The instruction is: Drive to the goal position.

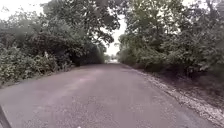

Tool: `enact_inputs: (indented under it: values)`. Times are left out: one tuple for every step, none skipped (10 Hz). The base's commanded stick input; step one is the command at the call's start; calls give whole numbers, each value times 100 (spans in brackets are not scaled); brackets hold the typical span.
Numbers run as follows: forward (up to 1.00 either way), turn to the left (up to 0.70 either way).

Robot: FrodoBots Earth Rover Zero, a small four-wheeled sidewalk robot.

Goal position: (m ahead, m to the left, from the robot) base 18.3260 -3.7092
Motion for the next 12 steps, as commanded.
enact_inputs:
  values:
    - [6, 0]
    - [6, 0]
    - [6, 0]
    - [6, 0]
    - [6, 0]
    - [6, 0]
    - [6, 0]
    - [6, 0]
    - [6, 0]
    - [6, 0]
    - [6, 0]
    - [6, 0]
